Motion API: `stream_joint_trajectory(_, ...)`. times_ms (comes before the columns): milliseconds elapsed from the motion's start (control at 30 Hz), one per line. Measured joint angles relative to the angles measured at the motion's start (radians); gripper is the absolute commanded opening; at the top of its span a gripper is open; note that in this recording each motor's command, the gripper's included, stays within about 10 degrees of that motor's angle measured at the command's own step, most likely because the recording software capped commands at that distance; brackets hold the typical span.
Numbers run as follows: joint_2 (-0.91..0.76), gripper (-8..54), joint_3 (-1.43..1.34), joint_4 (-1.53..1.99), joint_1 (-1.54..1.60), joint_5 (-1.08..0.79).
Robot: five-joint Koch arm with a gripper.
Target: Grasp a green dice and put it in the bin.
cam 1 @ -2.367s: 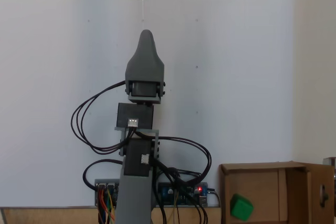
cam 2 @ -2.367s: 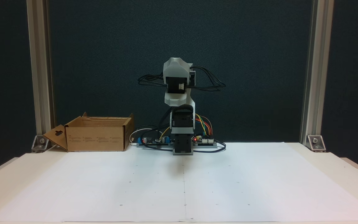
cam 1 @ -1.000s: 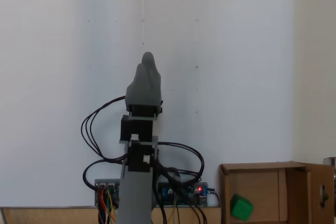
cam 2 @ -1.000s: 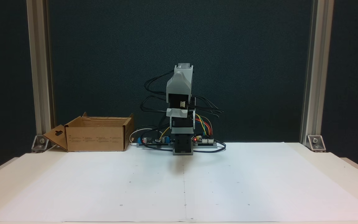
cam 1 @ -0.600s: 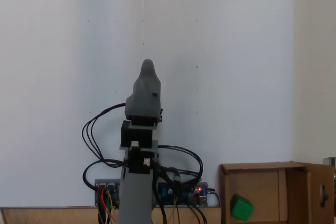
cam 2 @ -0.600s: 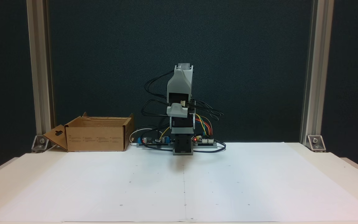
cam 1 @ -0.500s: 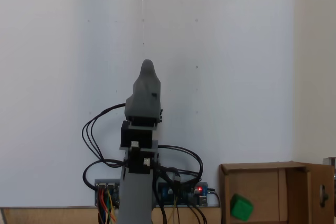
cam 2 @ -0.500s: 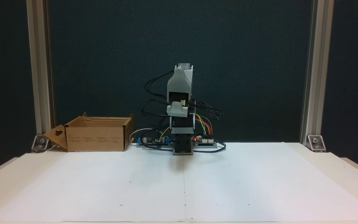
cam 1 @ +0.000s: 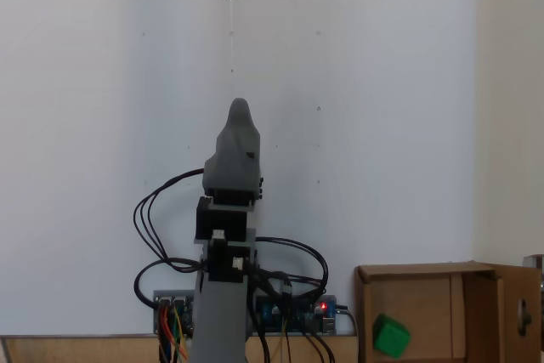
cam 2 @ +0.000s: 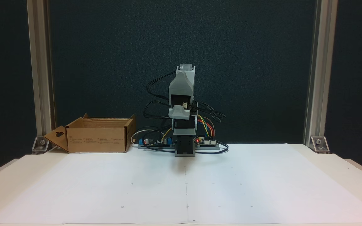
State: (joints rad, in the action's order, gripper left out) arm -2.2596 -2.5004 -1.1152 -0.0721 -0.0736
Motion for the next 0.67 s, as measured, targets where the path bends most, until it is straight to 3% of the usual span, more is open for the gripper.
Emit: stream_joint_trajectory(667, 0.000, 45.6, -0.012, 0.000, 0.000, -0.006)
